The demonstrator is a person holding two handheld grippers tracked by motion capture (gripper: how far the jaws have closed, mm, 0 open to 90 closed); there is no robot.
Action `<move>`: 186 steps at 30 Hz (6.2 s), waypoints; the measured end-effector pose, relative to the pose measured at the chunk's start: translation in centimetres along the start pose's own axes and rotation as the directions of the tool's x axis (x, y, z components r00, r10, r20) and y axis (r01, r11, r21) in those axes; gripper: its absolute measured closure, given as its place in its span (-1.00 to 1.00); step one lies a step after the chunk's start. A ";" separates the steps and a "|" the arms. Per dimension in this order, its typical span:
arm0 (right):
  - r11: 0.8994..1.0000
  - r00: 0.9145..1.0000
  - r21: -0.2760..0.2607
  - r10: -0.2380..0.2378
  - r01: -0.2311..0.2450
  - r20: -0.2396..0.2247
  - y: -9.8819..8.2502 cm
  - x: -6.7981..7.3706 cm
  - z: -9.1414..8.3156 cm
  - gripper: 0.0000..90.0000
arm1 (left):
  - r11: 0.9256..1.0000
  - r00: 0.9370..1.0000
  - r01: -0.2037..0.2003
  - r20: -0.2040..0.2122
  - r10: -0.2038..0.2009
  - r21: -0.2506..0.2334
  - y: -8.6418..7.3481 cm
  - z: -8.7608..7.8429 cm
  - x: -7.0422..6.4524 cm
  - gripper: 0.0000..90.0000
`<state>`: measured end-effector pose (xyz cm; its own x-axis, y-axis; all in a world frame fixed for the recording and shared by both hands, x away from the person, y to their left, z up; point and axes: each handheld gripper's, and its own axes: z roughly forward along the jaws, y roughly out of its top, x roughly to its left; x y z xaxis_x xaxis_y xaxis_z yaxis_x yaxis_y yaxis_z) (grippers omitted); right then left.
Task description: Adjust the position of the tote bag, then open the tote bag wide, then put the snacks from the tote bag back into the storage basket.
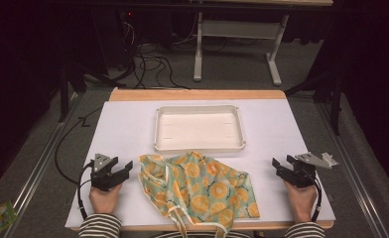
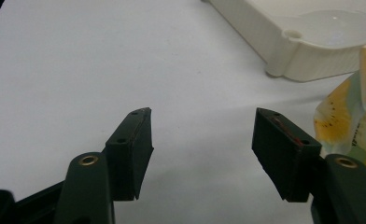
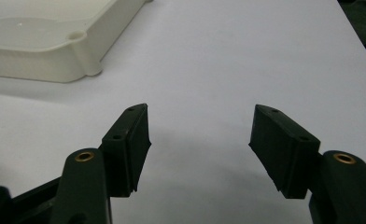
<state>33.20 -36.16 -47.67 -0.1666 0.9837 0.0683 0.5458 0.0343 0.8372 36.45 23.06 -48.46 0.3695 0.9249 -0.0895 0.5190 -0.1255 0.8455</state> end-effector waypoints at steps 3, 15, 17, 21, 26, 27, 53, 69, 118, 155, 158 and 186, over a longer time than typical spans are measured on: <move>1.000 1.000 -0.001 0.000 0.000 0.000 0.0 0.0 0.0 -0.15 | 1.000 1.000 -0.002 0.000 0.002 0.003 0.0 0.0 0.0 -0.14; 1.000 1.000 0.028 0.001 -0.001 -0.001 0.1 0.0 0.2 -0.14 | 1.000 1.000 -0.004 -0.004 0.004 0.002 0.0 0.0 -0.1 -0.15; 1.000 1.000 0.024 0.011 -0.011 -0.008 0.1 -0.1 0.2 -0.13 | 1.000 1.000 -0.002 -0.002 0.002 0.007 0.0 0.0 0.0 -0.14; 1.000 1.000 0.030 -0.003 0.003 -0.009 0.2 0.1 0.2 -0.10 | 1.000 1.000 0.000 -0.003 0.000 0.001 0.0 0.0 0.0 -0.14; 0.996 0.997 0.049 -0.073 0.074 -0.010 0.3 0.8 0.4 0.00 | 1.000 1.000 0.001 0.001 -0.001 0.002 0.0 0.0 0.0 -0.15; 0.996 0.997 0.044 -0.071 0.072 -0.018 0.3 0.8 0.3 0.01 | 1.000 1.000 0.000 0.001 0.000 0.001 0.0 0.0 0.0 -0.15; 0.999 0.994 0.040 -0.029 0.034 -0.101 0.1 2.4 -0.9 0.16 | 1.000 1.000 0.001 0.005 -0.001 -0.005 0.0 0.0 0.0 -0.15; 0.999 0.990 0.036 -0.007 0.013 -0.140 0.0 3.5 -2.2 0.29 | 1.000 1.000 0.000 0.009 0.000 -0.006 0.0 0.0 0.0 -0.16; 0.991 0.942 -0.021 -0.134 0.134 -0.308 -0.8 9.6 -6.0 0.43 | 1.000 1.000 -0.001 -0.003 0.001 0.004 0.0 0.1 0.0 -0.15; 0.978 0.854 -0.061 -0.203 0.198 -0.479 1.1 14.1 -6.6 0.26 | 1.000 1.000 -0.009 -0.011 0.009 0.004 0.0 0.0 -0.2 -0.16; 0.978 0.848 -0.056 -0.203 0.202 -0.489 1.0 14.3 -6.3 0.23 | 1.000 1.000 -0.010 -0.009 0.010 0.002 0.0 0.1 -0.2 -0.16; 0.969 0.835 -0.024 -0.224 0.246 -0.503 1.0 14.0 -4.9 1.00 | 1.000 1.000 -0.007 0.008 0.007 -0.002 0.1 -0.1 -0.1 -0.14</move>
<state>27.42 -23.23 -43.24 -0.6746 0.7243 0.1426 0.4685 0.2708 0.8409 36.40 22.98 -48.38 0.3790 0.9212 -0.0879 0.5151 -0.1311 0.8470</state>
